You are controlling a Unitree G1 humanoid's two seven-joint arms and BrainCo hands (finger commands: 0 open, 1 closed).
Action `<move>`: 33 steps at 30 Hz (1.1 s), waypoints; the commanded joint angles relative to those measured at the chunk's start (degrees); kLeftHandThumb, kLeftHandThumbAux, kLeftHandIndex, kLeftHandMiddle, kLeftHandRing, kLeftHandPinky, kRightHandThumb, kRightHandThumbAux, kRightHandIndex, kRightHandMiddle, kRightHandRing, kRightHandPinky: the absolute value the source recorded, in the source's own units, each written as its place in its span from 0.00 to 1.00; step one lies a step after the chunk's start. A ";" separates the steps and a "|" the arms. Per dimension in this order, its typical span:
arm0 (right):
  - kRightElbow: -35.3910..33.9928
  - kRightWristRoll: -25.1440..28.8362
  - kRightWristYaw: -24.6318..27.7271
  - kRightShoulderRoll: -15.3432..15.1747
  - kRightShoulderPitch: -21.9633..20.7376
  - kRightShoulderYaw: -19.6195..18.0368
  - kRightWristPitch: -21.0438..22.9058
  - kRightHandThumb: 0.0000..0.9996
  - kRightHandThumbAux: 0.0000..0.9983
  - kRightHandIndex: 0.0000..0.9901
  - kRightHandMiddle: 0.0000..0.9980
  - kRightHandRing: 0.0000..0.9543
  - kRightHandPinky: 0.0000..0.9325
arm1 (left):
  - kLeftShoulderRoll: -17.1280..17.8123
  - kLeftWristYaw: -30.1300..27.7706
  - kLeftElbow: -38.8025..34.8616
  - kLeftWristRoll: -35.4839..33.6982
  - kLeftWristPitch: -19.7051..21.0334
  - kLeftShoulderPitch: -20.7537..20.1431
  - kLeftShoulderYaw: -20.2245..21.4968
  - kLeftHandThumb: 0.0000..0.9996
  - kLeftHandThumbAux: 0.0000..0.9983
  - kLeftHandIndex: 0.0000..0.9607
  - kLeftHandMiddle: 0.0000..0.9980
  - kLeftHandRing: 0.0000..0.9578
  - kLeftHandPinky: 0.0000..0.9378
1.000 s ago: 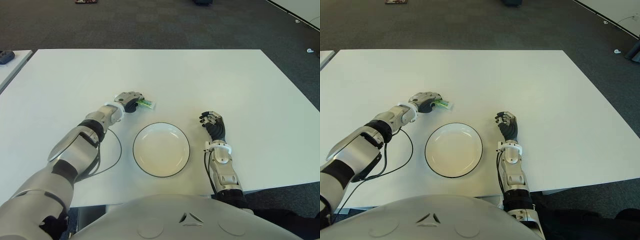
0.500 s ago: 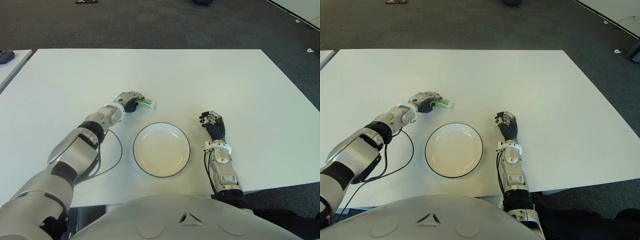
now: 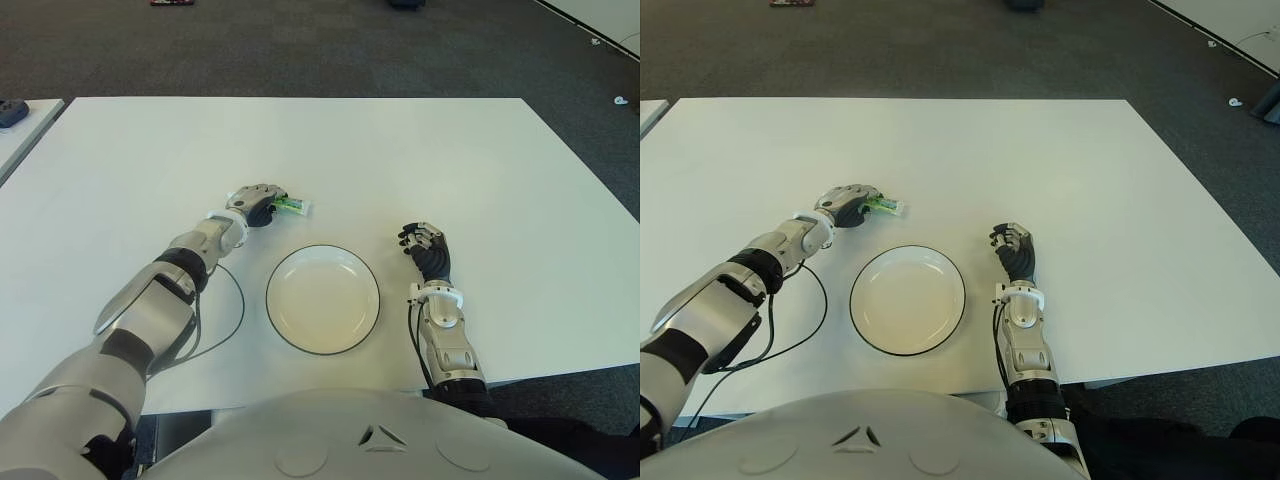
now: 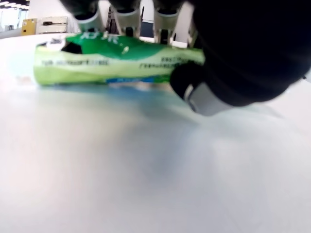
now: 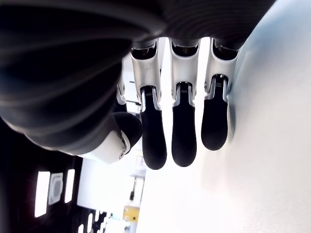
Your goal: Put the toothpaste on the table into the plate.
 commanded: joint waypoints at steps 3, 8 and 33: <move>0.55 0.27 0.23 0.38 0.27 -0.13 -0.61 0.71 0.73 0.43 0.52 0.53 0.56 | 3.79 -1.29 -5.18 -1.32 -1.44 1.54 1.88 0.72 0.70 0.46 0.83 0.85 0.86; 0.50 0.51 0.45 0.44 0.35 -0.22 -0.77 0.71 0.73 0.43 0.52 0.54 0.56 | 4.88 1.09 -7.93 -1.29 -2.72 2.90 2.84 0.72 0.70 0.46 0.84 0.87 0.88; 0.34 -0.54 0.12 0.44 0.39 -0.11 0.58 0.71 0.73 0.43 0.51 0.53 0.56 | 7.93 -6.87 -27.49 -12.64 -3.46 10.91 15.65 0.72 0.71 0.46 0.88 0.91 0.92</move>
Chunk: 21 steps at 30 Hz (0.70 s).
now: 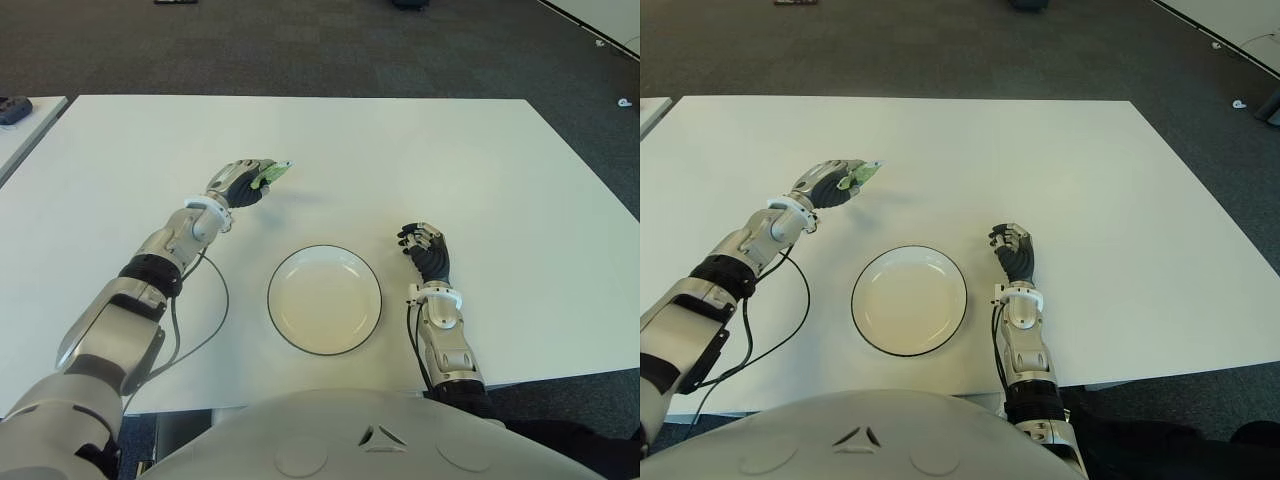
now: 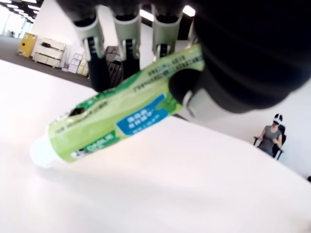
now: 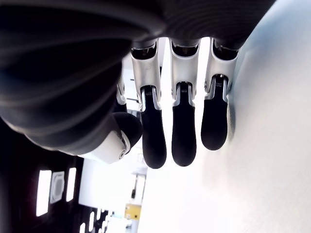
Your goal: Put the toothpaste on the table into the plate.
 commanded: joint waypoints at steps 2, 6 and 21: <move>0.35 -0.30 0.19 -0.08 0.19 0.04 0.94 0.71 0.73 0.43 0.51 0.54 0.56 | 0.64 -3.03 -6.19 -3.07 1.66 3.24 3.13 0.72 0.71 0.46 0.88 0.91 0.93; 0.29 -0.16 0.22 0.02 0.21 0.05 0.59 0.71 0.73 0.43 0.52 0.54 0.56 | 0.55 -4.84 -10.12 -4.89 2.79 4.97 4.93 0.73 0.71 0.46 0.89 0.91 0.93; -1.09 -0.45 0.01 0.28 0.84 0.35 1.32 0.71 0.73 0.43 0.50 0.53 0.55 | 0.76 -13.04 -32.28 -9.68 4.23 16.25 8.12 0.73 0.70 0.46 0.90 0.92 0.94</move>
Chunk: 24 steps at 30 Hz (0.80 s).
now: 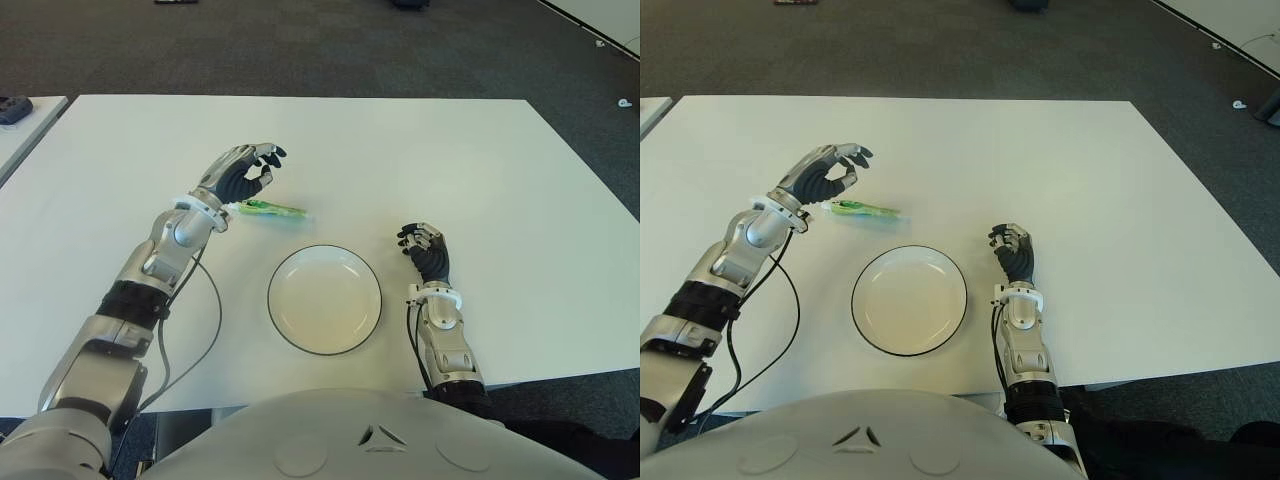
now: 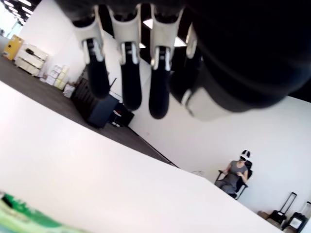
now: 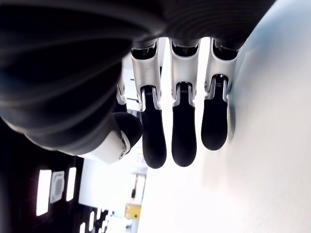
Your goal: Put the toothpaste on the table into the plate.
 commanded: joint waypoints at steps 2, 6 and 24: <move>-0.88 -0.52 0.01 0.18 0.64 0.19 1.51 0.71 0.73 0.43 0.50 0.52 0.55 | -0.70 -4.53 -6.22 -2.55 0.05 4.97 -0.49 0.73 0.70 0.46 0.90 0.92 0.94; -1.15 -0.67 0.02 0.12 0.74 0.28 1.93 0.71 0.73 0.43 0.49 0.52 0.54 | -0.11 -7.94 -8.95 -3.49 -1.36 6.43 -1.42 0.73 0.70 0.46 0.90 0.92 0.93; -1.35 -0.80 0.33 -0.30 0.82 0.55 2.48 0.71 0.73 0.43 0.50 0.52 0.55 | 2.36 -14.18 -14.41 2.31 -11.22 9.21 -6.30 0.72 0.70 0.46 0.90 0.91 0.90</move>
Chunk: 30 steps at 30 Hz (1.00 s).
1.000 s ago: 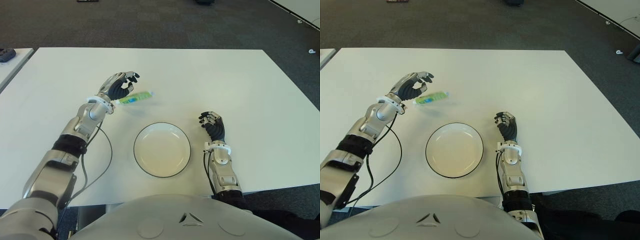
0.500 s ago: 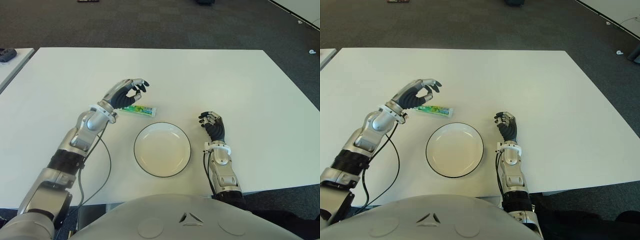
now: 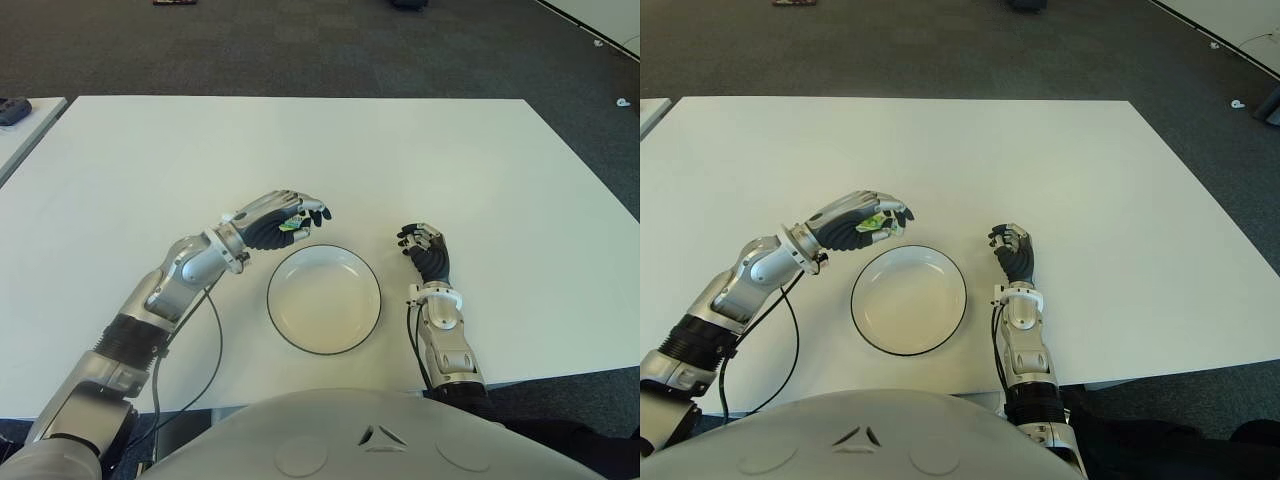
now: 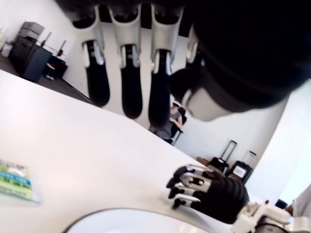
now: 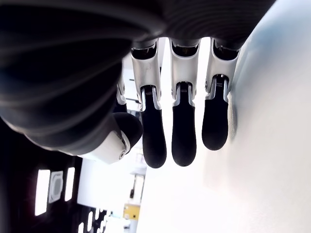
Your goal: Put the toothpaste on the table into the plate.
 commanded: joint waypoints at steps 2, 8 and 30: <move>0.02 -0.59 0.37 -0.21 0.35 0.27 1.05 0.71 0.73 0.43 0.50 0.52 0.55 | 1.56 -2.50 -1.12 2.62 -1.34 0.39 -1.54 0.72 0.70 0.46 0.90 0.91 0.89; 0.16 -0.47 0.41 -0.22 0.30 0.24 0.88 0.71 0.73 0.43 0.49 0.52 0.55 | 2.00 -1.54 -0.38 7.41 -0.65 -0.40 -1.92 0.72 0.70 0.46 0.89 0.90 0.91; 0.20 -0.57 -0.12 0.03 0.23 0.17 0.57 0.71 0.73 0.43 0.51 0.53 0.55 | 4.35 5.88 13.79 29.89 16.33 -11.11 -3.82 0.64 0.34 0.36 0.43 0.40 0.39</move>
